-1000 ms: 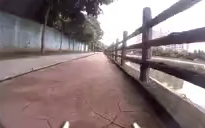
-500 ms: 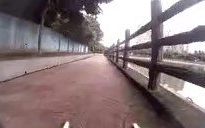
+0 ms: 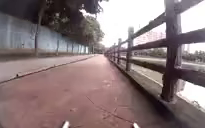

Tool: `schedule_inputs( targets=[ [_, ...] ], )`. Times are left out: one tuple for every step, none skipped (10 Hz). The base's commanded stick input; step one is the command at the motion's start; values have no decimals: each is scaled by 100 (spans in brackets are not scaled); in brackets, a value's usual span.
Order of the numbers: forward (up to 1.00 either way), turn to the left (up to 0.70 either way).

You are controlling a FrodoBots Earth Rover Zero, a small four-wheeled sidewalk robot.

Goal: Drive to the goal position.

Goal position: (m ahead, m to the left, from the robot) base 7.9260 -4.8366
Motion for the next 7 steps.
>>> schedule_inputs(
  targets=[
    [70,0],
    [70,0],
    [70,0],
    [70,0],
    [70,0],
    [70,0],
    [70,0]
  ],
)
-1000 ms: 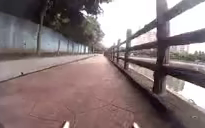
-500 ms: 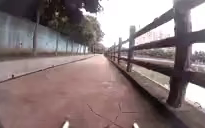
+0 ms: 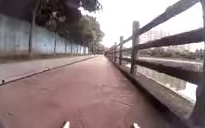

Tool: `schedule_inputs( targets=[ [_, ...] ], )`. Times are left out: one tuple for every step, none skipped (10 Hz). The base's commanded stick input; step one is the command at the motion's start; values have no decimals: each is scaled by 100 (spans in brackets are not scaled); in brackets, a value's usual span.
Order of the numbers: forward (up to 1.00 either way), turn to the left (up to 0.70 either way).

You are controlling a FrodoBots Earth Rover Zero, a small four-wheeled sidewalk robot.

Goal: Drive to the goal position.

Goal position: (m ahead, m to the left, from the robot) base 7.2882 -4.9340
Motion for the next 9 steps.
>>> schedule_inputs(
  targets=[
    [70,0],
    [70,0],
    [70,0],
    [70,0],
    [70,0],
    [70,0],
    [70,0],
    [70,0],
    [70,0]
  ],
)
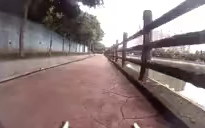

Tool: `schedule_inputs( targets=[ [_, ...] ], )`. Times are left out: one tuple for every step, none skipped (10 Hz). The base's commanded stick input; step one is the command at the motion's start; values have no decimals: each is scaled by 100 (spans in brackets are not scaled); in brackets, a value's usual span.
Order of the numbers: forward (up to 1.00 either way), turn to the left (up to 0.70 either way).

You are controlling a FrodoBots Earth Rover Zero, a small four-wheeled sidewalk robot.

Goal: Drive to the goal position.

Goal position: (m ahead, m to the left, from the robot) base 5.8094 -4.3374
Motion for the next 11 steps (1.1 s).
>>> schedule_inputs(
  targets=[
    [70,0],
    [70,0],
    [70,0],
    [70,0],
    [70,0],
    [70,0],
    [70,0],
    [70,0],
    [70,0],
    [70,0],
    [70,0]
  ],
)
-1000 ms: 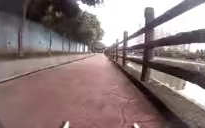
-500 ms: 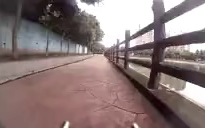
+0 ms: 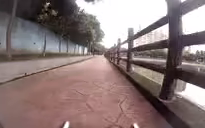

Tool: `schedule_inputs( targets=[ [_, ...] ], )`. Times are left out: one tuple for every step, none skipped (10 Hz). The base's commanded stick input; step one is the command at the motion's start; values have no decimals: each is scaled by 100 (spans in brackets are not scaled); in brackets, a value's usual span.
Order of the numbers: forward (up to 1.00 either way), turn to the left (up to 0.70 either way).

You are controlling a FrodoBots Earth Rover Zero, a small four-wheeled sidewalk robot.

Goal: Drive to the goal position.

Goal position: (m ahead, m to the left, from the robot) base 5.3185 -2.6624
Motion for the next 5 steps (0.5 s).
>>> schedule_inputs(
  targets=[
    [70,0],
    [70,0],
    [70,0],
    [70,0],
    [70,0]
  ],
)
